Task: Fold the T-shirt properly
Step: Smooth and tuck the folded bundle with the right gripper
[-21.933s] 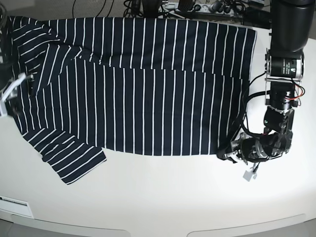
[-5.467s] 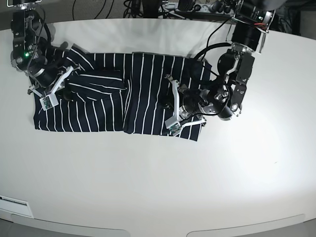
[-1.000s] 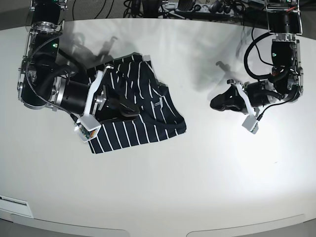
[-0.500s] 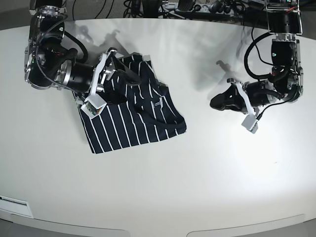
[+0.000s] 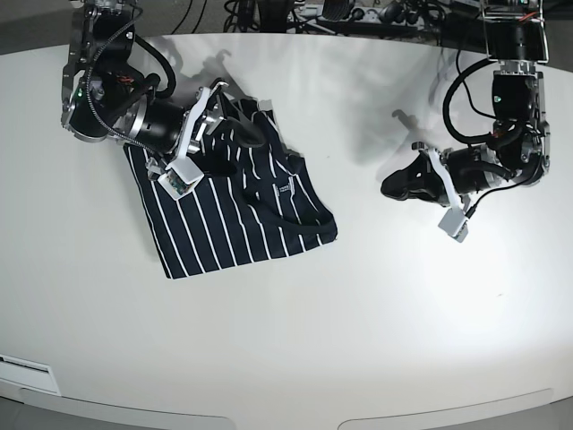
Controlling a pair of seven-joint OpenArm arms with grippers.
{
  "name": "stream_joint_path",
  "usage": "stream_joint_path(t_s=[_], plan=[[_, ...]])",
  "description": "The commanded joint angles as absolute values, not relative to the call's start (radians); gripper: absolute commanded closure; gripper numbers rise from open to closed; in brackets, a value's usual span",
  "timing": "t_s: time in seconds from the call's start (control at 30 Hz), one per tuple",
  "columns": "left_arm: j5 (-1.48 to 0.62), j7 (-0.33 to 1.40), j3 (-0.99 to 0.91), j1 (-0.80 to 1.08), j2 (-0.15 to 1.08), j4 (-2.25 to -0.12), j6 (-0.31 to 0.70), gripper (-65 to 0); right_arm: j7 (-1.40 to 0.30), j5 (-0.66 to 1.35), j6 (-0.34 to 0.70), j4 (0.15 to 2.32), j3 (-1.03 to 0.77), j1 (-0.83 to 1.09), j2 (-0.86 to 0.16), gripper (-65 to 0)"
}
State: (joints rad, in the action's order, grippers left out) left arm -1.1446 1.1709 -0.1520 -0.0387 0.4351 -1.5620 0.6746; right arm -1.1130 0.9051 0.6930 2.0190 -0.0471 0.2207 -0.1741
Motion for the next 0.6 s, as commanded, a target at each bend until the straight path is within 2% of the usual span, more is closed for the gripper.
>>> stream_joint_path(t_s=[0.0,0.13,0.17,0.2,0.3,0.37,0.57], plan=[[-1.165,1.152,-0.160,-0.053,0.449,-1.575,0.688,0.0,-1.079,0.911,0.698,2.022,-0.039,0.213,-0.178,-41.6],[-1.164,1.153,-0.160,-0.052,0.450,-1.575,0.688,0.0,-1.051,0.855,0.698,2.000,-0.018,0.213,-0.178,-41.2],[-1.164,1.153,-0.160,-0.053,0.450,-1.575,0.688,0.0,-1.044,0.857,0.698,2.000,-0.019,0.213,-0.178,-38.1],[-1.164,1.152,-0.160,-0.053,0.449,-1.575,0.689,0.0,-1.032,0.860,0.698,2.000,-0.019,0.213,-0.178,-32.7],[-1.164,1.152,-0.160,-0.053,0.449,-1.575,0.689,0.0,-1.032,0.896,0.698,2.000,-0.019,0.213,-0.178,-10.6],[-1.164,1.152,-0.160,-0.053,0.449,-1.575,0.689,0.0,-1.040,0.928,0.698,2.000,-0.019,0.213,-0.178,-1.1],[-1.164,1.152,-0.160,-0.053,0.449,-1.575,0.689,0.0,-1.097,1.106,0.698,2.000,-0.019,0.221,-0.178,0.0]])
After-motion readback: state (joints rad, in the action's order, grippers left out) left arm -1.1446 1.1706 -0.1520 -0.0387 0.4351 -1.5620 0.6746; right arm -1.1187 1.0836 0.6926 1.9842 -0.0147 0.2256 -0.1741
